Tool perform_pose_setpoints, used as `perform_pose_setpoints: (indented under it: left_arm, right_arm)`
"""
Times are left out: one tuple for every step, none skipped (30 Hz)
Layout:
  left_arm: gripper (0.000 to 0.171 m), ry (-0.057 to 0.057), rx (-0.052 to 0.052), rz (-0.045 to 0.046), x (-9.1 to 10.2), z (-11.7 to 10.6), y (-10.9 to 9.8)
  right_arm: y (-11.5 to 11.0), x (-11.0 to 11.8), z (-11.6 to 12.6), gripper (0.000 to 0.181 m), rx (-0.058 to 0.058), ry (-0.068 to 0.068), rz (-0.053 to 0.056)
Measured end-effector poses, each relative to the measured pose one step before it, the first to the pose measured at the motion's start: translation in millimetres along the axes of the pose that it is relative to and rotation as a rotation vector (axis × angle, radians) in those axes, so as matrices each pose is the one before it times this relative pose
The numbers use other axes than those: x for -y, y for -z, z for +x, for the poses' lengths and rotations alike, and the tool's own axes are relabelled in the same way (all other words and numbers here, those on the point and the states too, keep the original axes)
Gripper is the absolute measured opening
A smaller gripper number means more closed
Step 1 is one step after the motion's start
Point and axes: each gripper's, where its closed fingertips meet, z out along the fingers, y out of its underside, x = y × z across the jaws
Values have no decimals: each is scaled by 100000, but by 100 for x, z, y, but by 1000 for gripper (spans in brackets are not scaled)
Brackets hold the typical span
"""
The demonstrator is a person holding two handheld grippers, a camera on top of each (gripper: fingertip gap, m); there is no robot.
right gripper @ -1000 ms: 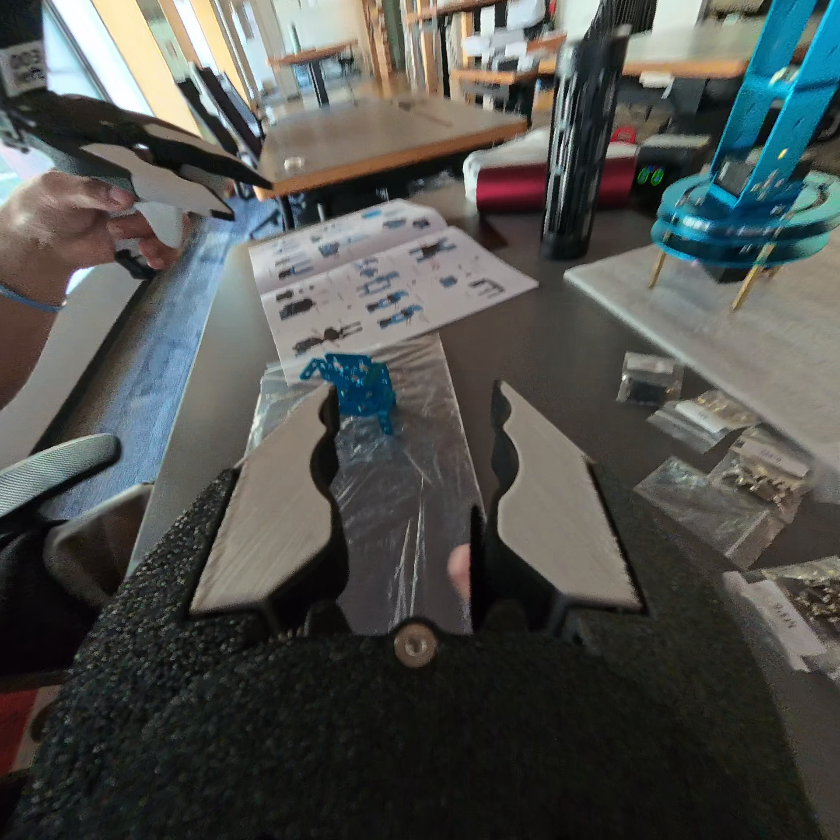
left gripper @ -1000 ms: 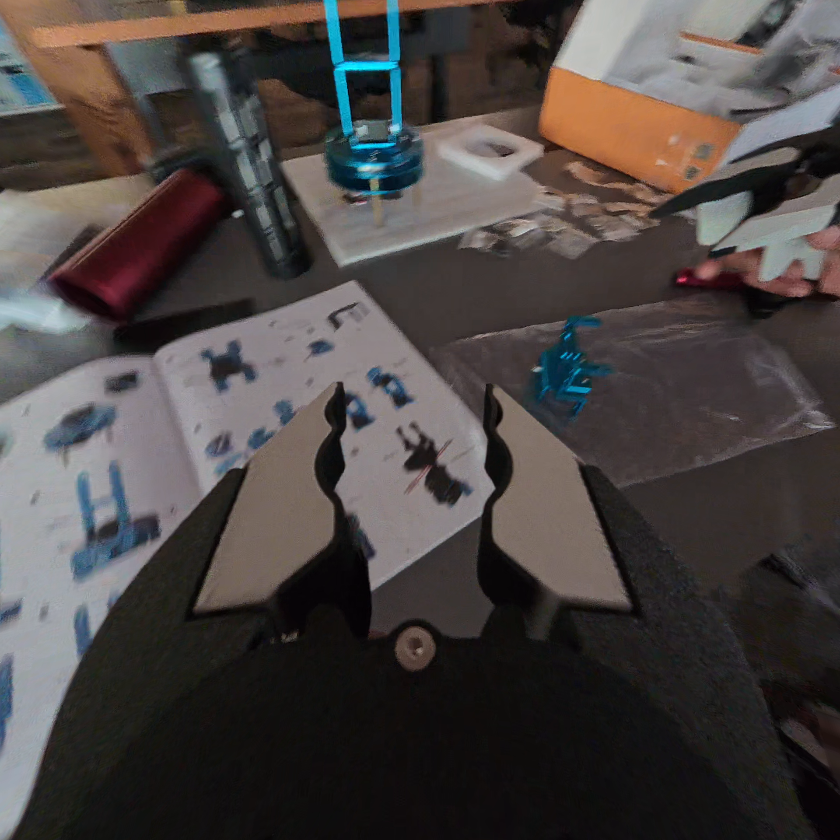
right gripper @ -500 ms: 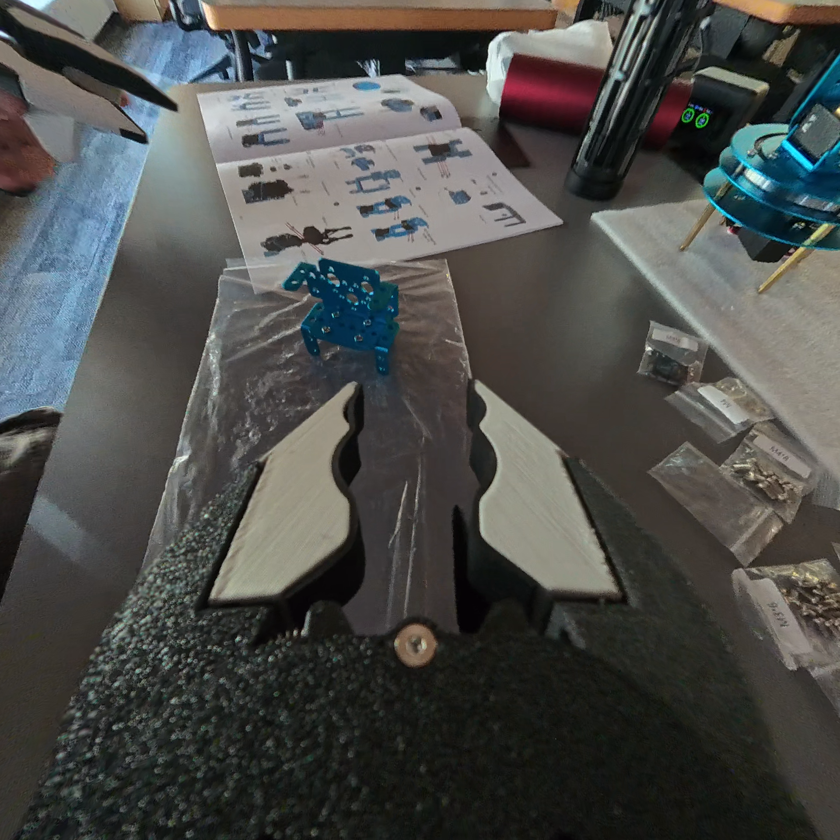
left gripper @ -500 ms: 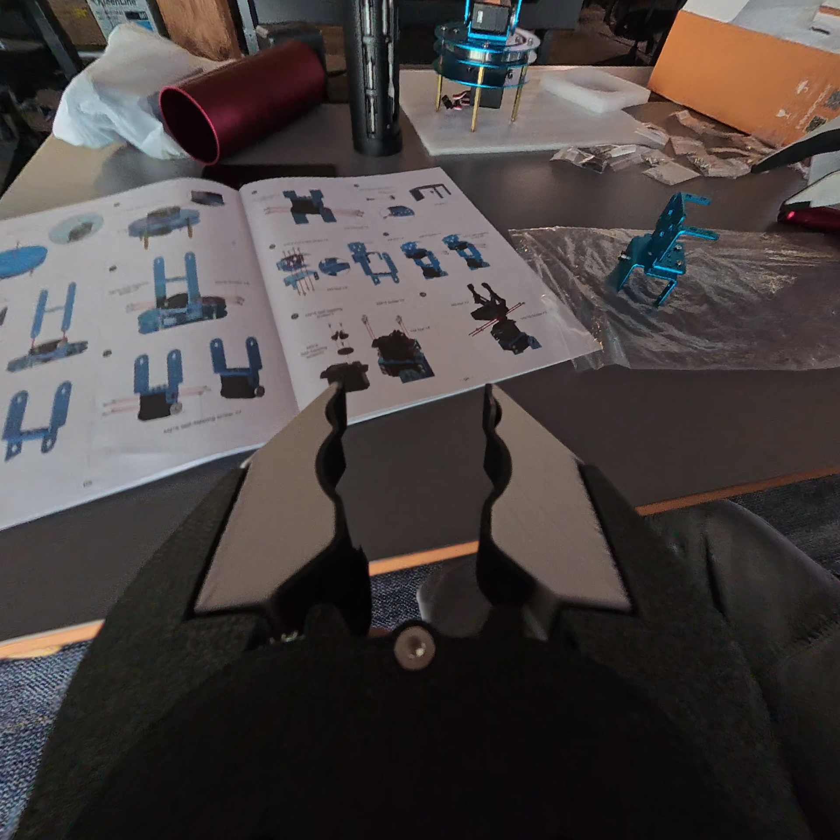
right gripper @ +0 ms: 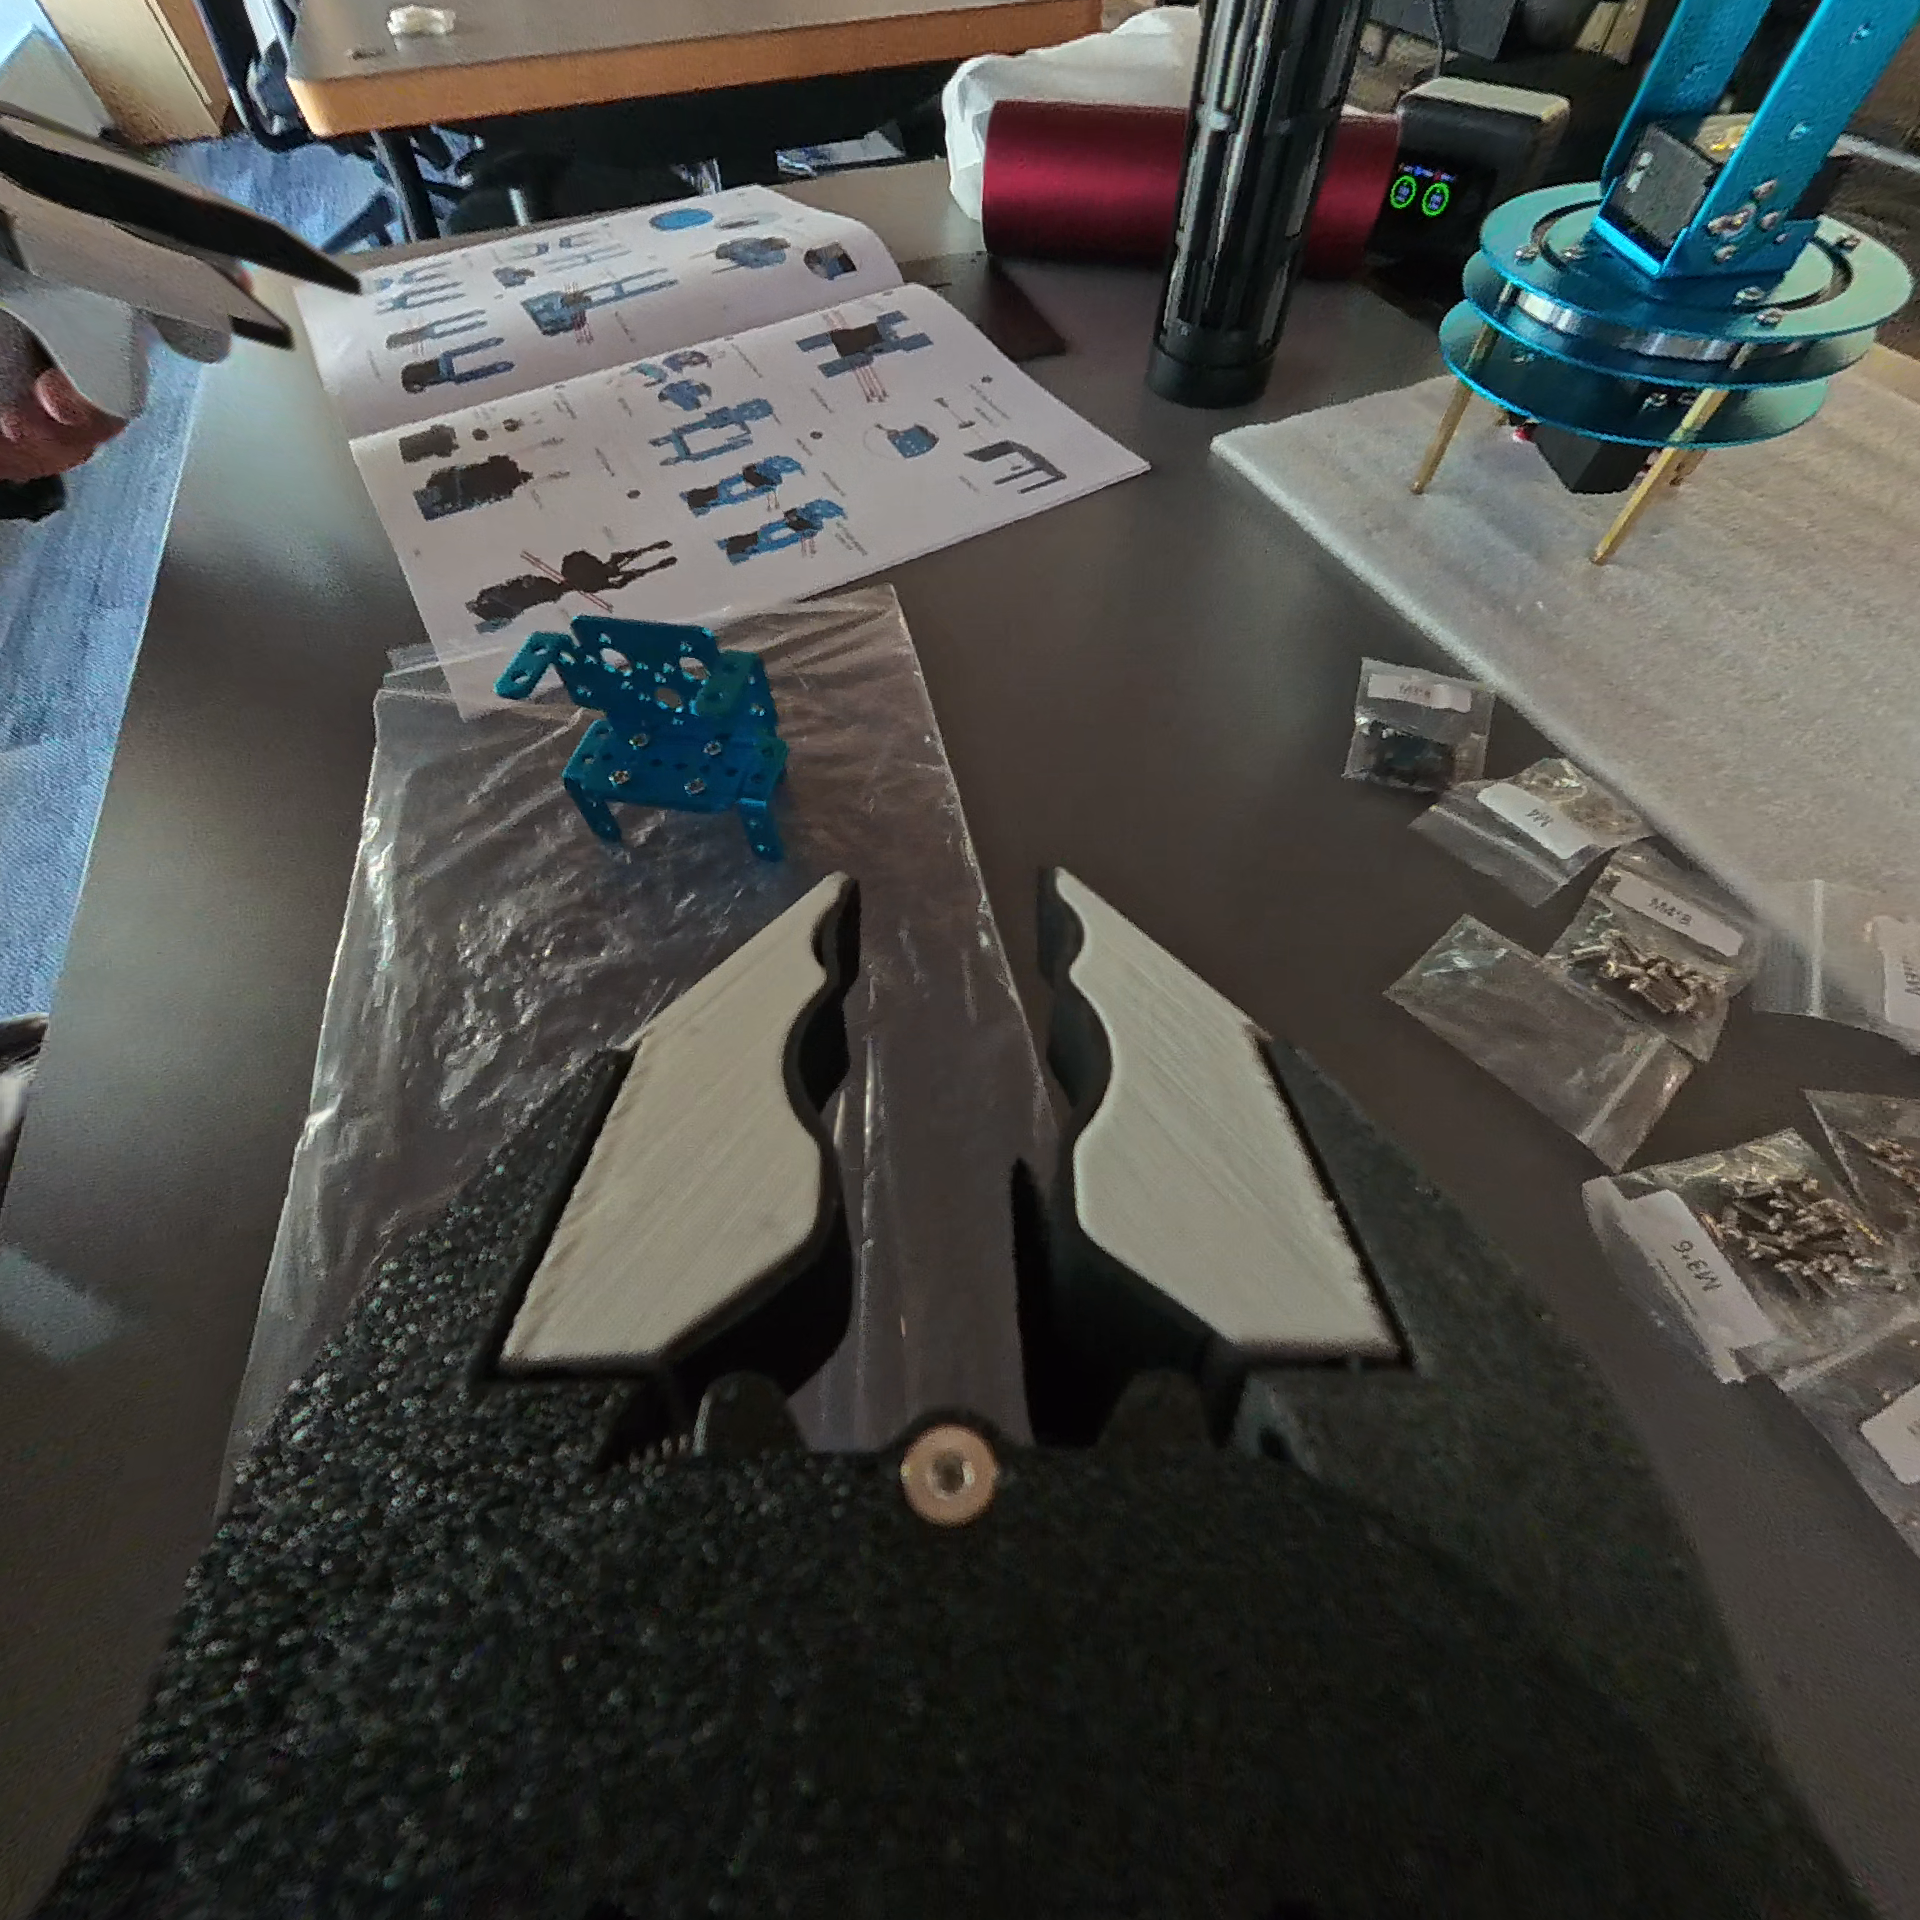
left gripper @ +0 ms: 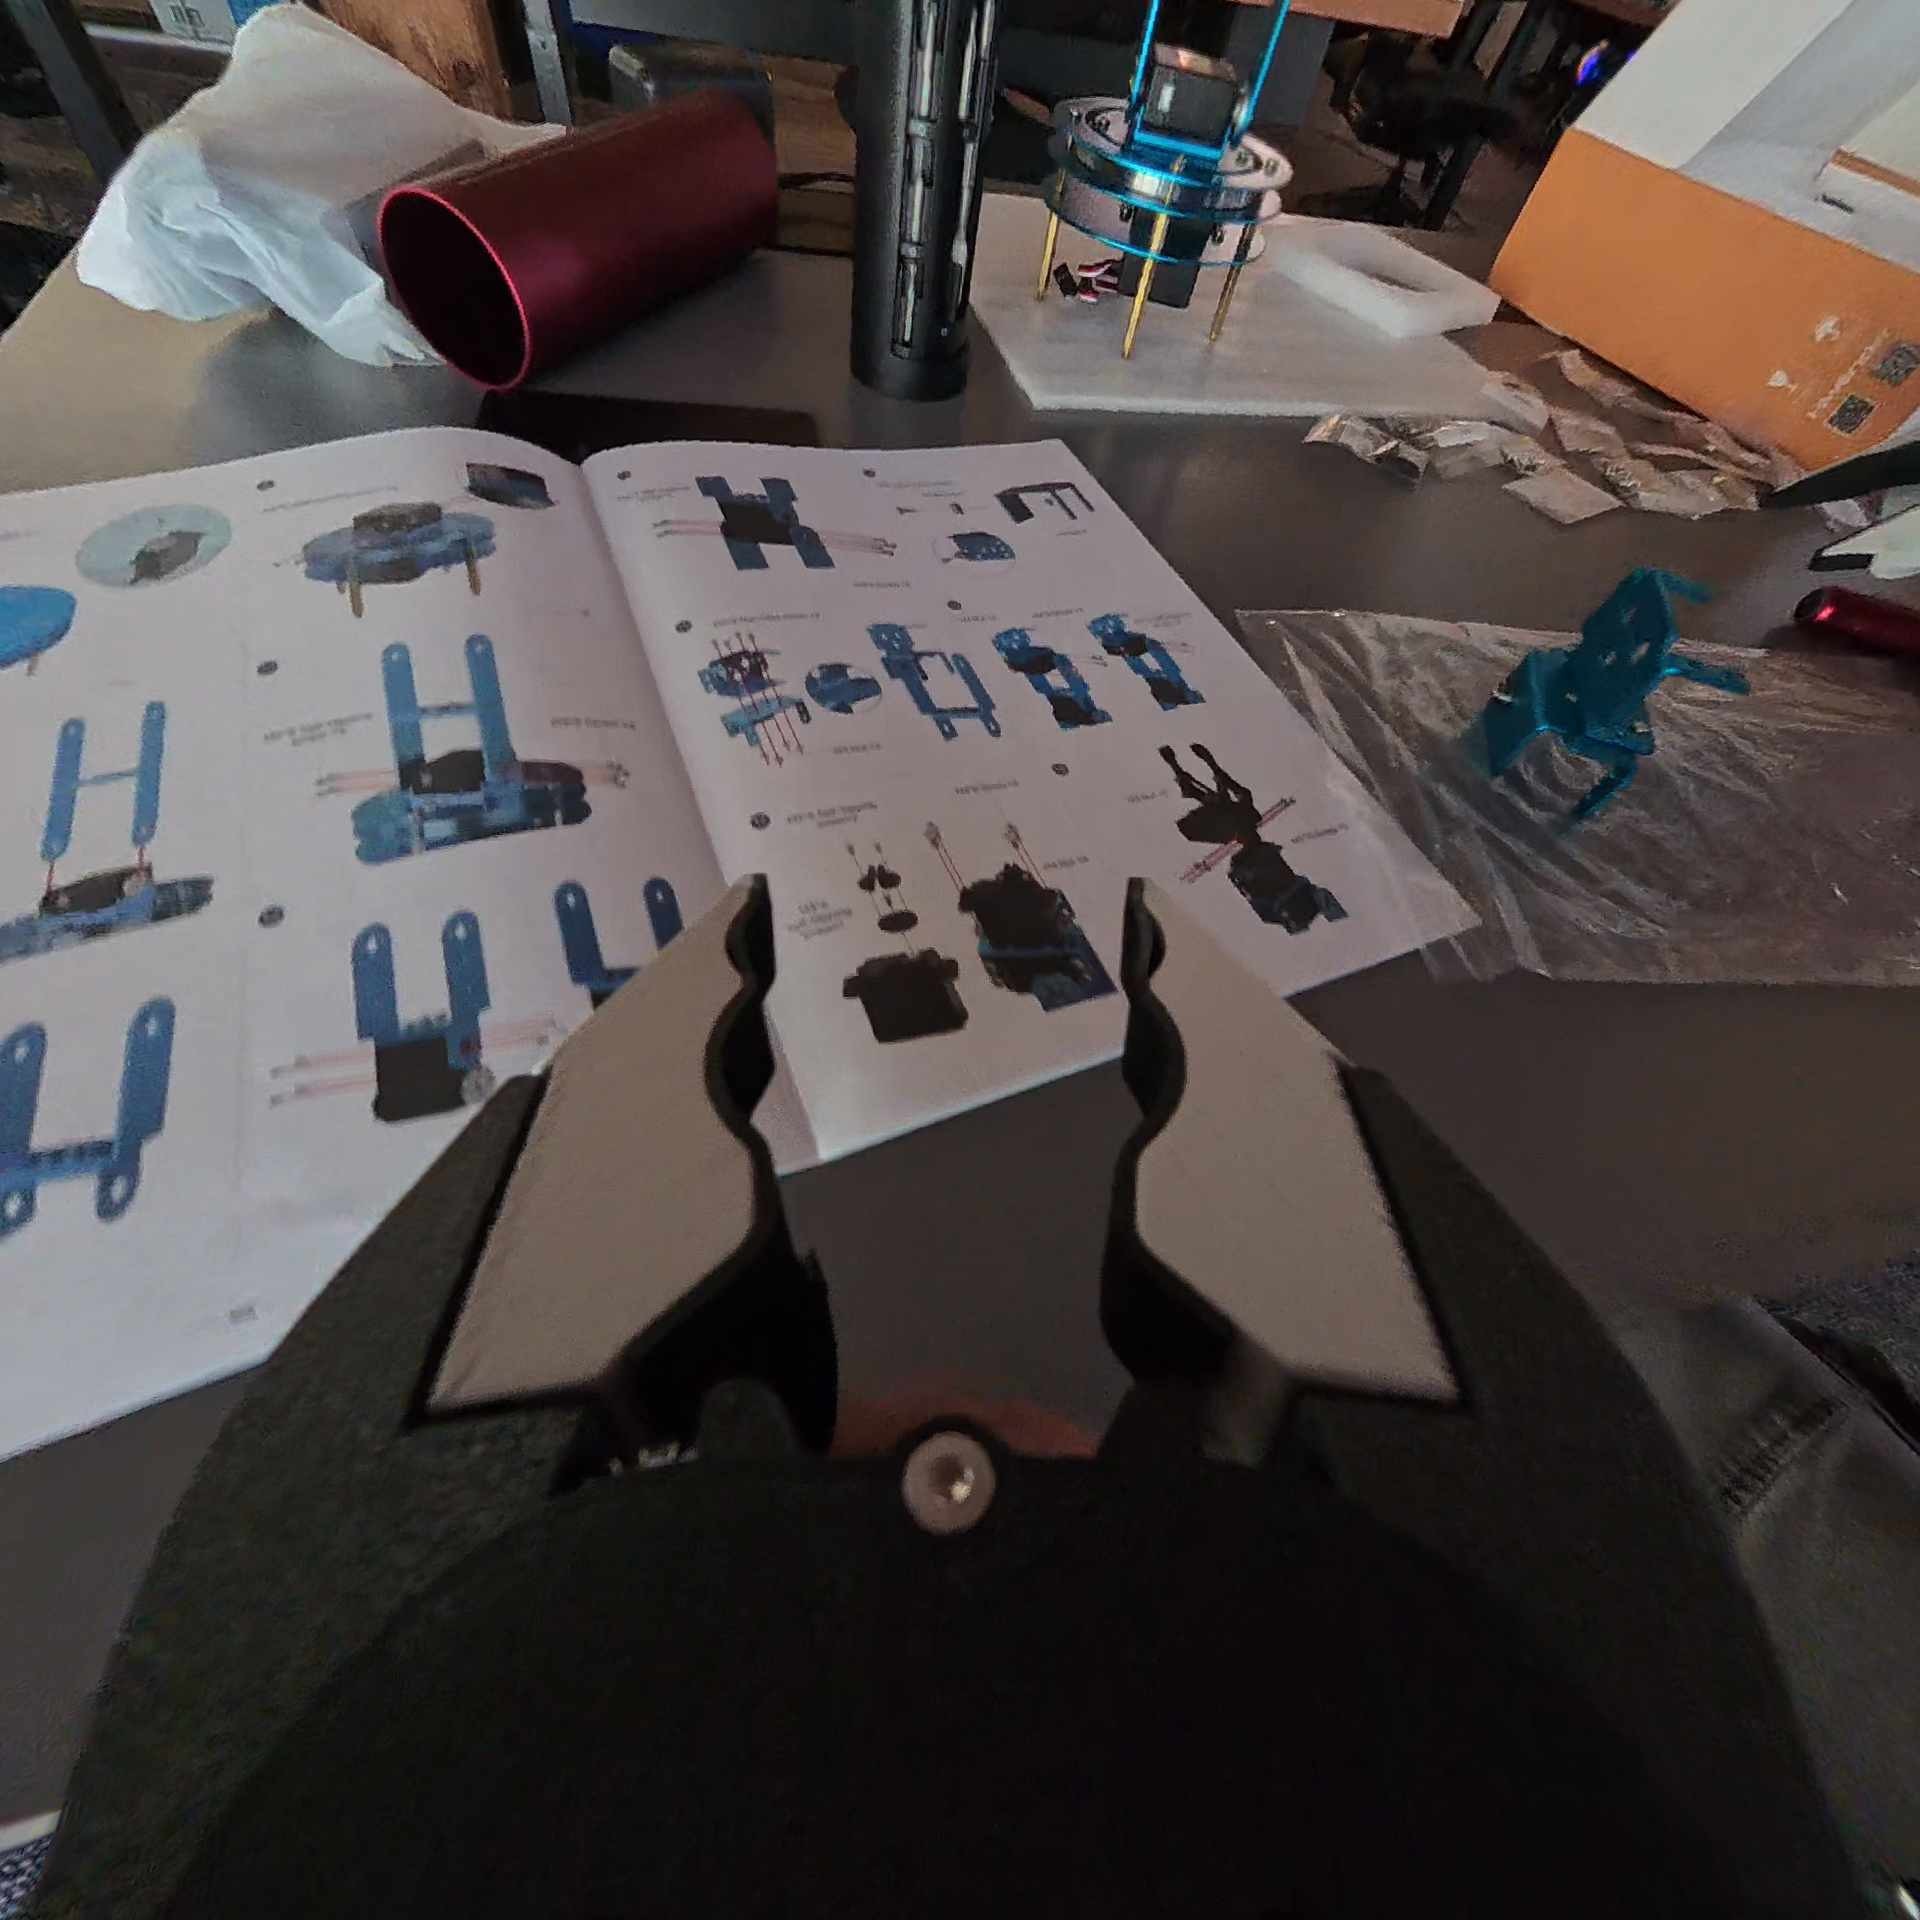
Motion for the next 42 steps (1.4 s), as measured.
perform_pose_setpoints:
  left_arm:
    - [68, -1156, -273, -1020, 219, -306, -503]
    - [69, -1688, -1304, -1883, 17, -157, -558]
    - [69, -1824, -1354, -2555, -115, -216, -551]
    - [69, -1549, -1304, -2790, -162, -236, -508]
    - [70, -1781, -1217, -2036, -28, -148, -439]
    - [69, -2399, -559, -85, 269, -125, -303]
    - [69, -2862, 329, 1377, 457, -167, -223]
    - [69, -2559, 1140, 1429, 526, -249, -195]
    - [68, -1710, 1739, 669, 486, -350, -207]
    - [68, -1204, 1818, -546, 256, -370, -252]
    - [68, -795, 1685, -1260, 88, -310, -307]
    - [66, -33, 1031, -1487, -70, -156, -342]
    - [64, 1871, 331, -2120, -244, -36, -404]
    - [61, 3185, -703, -1165, -168, 126, -406]
    - [59, 2407, -2640, -904, -204, 421, -353]
    - [58, 1981, -1885, -1065, -276, 281, -292]
    - [58, 2330, -131, -34, -198, -23, -208]
    - [58, 1662, -522, -1294, -430, 33, -218]
    - [58, 746, -359, -2068, -463, 34, -179]
    - [58, 552, 1886, -179, -74, -267, -13]
    - [58, -279, 2614, 969, 126, -291, 78]
    - [58, -851, 1513, 32, -16, -38, -6]
    - [60, -422, 1382, -1146, -221, 11, -109]
    - [62, -124, 1274, -1443, -243, 18, -105]
    - [64, 299, 888, -537, -120, -39, -25]
    - [64, 1391, 1171, 995, 119, -266, 98]
    - [64, 2559, 1024, 2423, 309, -397, 217]
    - [64, 2535, -684, 2904, 370, -189, 286]
    - [64, 2776, -858, 2582, 306, -179, 276]
    - [64, 3111, 1553, 2259, 277, -508, 254]
    - [64, 1603, 2153, 1786, 218, -436, 190]
    - [64, -870, 473, 1066, 132, 43, 116]
    - [64, -1754, 466, -62, -19, 144, -6]
    - [64, -1651, 1669, -965, -122, -26, -113]
    - [64, -2002, 1685, -1517, -201, 3, -164]
    - [64, -2394, 443, -1821, -225, 188, -197]
    - [64, -2034, 436, -1981, -254, 167, -220]
    - [64, -1545, 2061, -1806, -241, -96, -180]
    - [64, -1953, 2158, -991, -120, -63, -115]
    - [64, -2218, 692, -453, -68, 148, -47]
    - [64, -1425, 508, -300, -39, 92, -31]
    - [64, -267, 1090, -6, 5, -104, 1]
  right_arm:
    - [-11, -107, 125, 33, 442, -583, -280]
    - [-34, -155, 149, 33, 280, 9, -626]
    - [0, -110, 158, 33, 87, 372, -146]
    - [7, -50, 148, 33, 37, -53, 244]
    - [2, -46, 56, 33, 725, -903, 17]
    - [12, 14, 34, 33, 897, -1451, 159]
    - [65, 75, 16, 33, 833, -978, 441]
    - [88, 87, 70, 33, 357, -221, 475]
    - [82, 28, 159, 33, -249, 8, 314]
    - [44, -37, 178, 33, -249, -186, 34]
    - [0, -92, 173, 33, -44, -312, -179]
    - [-18, -84, 135, 33, 404, -585, -18]
    - [-22, -121, 124, 33, 830, -1373, 19]
    - [-35, -108, 166, 33, 646, -1859, -124]
    - [-53, -137, 78, 33, 919, -1551, -155]
    - [-81, -217, 61, 33, 983, -1769, -683]
    - [-99, -177, 54, 33, 751, -1669, -997]
    - [-75, -68, 33, 34, 313, -1007, -415]
    - [-28, -13, -41, 34, 323, -197, -70]
    - [-2, 10, -18, 34, -232, 376, -190]
    - [-5, -11, 37, 34, -869, 1088, -360]
    - [-11, -60, 58, 34, -1111, 1960, -664]
    - [-40, -143, 97, 33, -1341, 2543, -1093]
    - [-86, -206, 121, 33, -1378, 2598, -1280]
    - [-138, -256, 57, 33, -724, 1531, -1326]
    - [-137, -193, -69, 33, 530, -314, -990]
    - [-84, -81, -109, 33, 916, -732, -441]
    - [-14, -17, -55, 33, 391, -130, -23]
    - [26, 42, 0, 33, 109, -155, 427]
    - [33, 28, -5, 33, 290, -366, 279]
    - [25, 15, 64, 33, -228, -337, 227]
    - [24, 3, 14, 33, -165, 76, 176]
    - [1, -37, -137, 33, 596, 429, -153]
    - [-8, -42, -121, 34, 558, 261, -171]
    - [-31, -37, -85, 34, 465, 267, -154]
    - [-47, -54, -128, 33, 656, 304, -392]
    - [-42, -62, -139, 33, 793, 213, -456]
    - [-25, -46, -68, 33, 356, 72, -235]
    - [9, -14, -57, 33, 69, 145, -27]
    - [24, 19, -91, 33, 328, 109, 161]
    - [8, 16, -44, 32, 147, -110, 110]
    - [4, -1, -16, 32, 8, -103, 19]
